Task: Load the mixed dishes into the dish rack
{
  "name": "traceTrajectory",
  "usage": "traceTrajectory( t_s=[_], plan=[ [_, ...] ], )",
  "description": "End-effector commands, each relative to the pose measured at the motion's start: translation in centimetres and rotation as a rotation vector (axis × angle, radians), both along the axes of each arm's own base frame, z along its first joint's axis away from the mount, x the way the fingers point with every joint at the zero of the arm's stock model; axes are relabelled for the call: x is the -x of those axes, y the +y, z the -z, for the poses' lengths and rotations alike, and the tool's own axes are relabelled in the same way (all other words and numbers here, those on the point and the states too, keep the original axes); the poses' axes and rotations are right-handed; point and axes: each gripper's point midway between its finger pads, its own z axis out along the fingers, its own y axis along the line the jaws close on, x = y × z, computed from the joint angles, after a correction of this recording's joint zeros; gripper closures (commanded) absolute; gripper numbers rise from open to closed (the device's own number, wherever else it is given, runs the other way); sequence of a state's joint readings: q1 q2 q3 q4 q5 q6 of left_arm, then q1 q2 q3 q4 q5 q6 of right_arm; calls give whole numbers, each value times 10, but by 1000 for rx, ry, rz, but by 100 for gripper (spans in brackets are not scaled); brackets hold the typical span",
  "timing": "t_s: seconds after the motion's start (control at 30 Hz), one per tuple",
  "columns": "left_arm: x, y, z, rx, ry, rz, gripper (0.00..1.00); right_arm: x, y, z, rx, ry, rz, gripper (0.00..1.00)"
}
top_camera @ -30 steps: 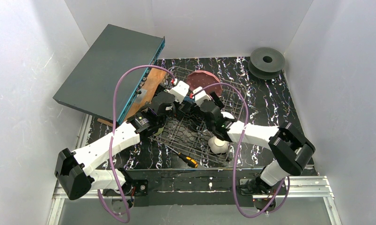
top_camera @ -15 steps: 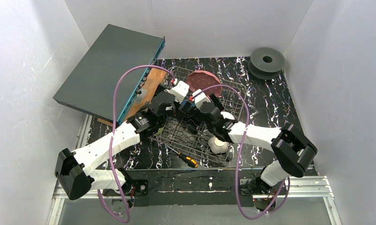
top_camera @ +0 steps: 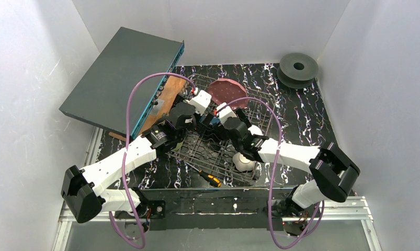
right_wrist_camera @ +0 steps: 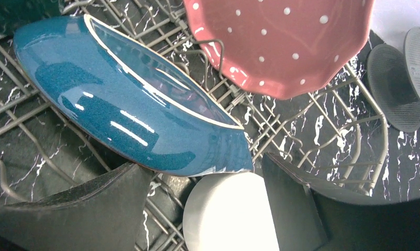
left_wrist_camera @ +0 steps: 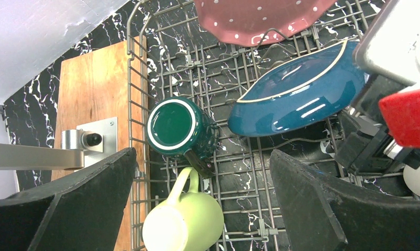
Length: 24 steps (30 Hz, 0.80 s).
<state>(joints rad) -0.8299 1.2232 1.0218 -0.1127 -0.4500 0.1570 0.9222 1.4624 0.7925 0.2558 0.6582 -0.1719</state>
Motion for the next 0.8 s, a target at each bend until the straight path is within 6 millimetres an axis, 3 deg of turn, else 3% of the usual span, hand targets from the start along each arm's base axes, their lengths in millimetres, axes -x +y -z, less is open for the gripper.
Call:
traceTrajectory(
  t_s=[0.0,0.37,0.57,0.77],
  plan=[
    [-1,2,-2,-5,-15,-14,1,6,3,-17,-70,-22,2,15],
    [-1,1,-1,-7,-10,-11,1,9,1,-13,-69,-17,8,14],
    [-1,0,-1,-1,-7,-8,1,-16,-3,-28,-24,-159,101,15],
    [-1,1,-1,-5,-10,-13,1,-34,25,-43,35,-238,13,17]
  ],
)
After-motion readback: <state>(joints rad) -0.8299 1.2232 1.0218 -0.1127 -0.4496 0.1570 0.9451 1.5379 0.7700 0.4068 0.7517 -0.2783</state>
